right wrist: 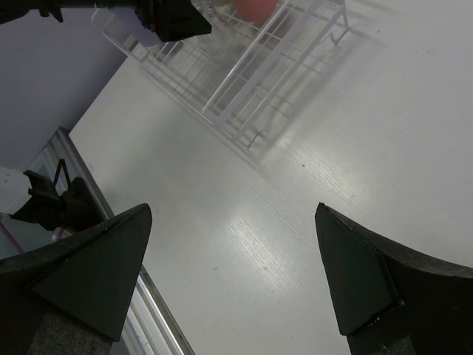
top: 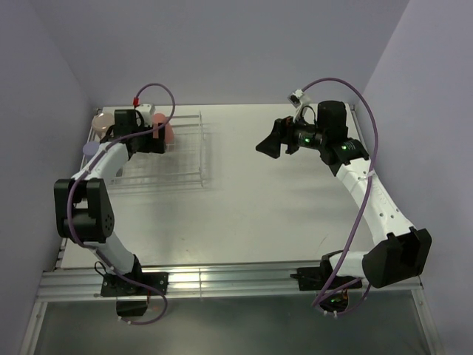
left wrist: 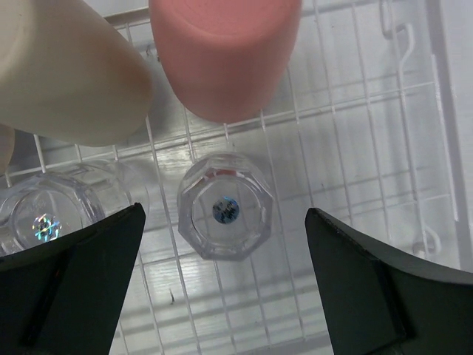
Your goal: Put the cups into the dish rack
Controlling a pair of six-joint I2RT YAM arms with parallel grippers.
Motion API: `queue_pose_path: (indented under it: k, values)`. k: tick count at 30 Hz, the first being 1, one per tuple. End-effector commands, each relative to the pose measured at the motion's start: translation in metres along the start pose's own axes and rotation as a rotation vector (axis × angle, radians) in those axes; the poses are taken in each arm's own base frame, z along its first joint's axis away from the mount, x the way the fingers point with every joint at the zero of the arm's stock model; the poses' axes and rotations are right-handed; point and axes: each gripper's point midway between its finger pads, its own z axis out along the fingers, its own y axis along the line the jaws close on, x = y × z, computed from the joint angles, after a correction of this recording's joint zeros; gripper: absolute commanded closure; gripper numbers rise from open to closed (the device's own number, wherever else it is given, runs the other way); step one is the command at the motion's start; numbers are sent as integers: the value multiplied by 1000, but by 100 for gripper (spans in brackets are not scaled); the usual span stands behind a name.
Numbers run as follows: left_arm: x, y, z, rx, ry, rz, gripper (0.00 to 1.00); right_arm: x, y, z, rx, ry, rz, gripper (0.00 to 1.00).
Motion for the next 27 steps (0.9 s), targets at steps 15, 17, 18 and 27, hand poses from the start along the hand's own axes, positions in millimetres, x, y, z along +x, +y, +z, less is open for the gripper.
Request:
queue_pose_path:
  k: [15, 17, 18, 27]
  values:
    - [-145, -117, -181, 164, -344, 96, 1, -22, -105, -53, 551, -119, -75, 0]
    - [-142, -117, -187, 168, -382, 73, 1, -16, -130, -70, 652, -107, -55, 0]
    - [-140, -115, -187, 160, -392, 73, 1, -15, -137, -77, 679, -106, -44, 0]
    - [-120, -88, -179, 14, -352, 51, 1, -14, -155, -113, 787, -159, 17, 0]
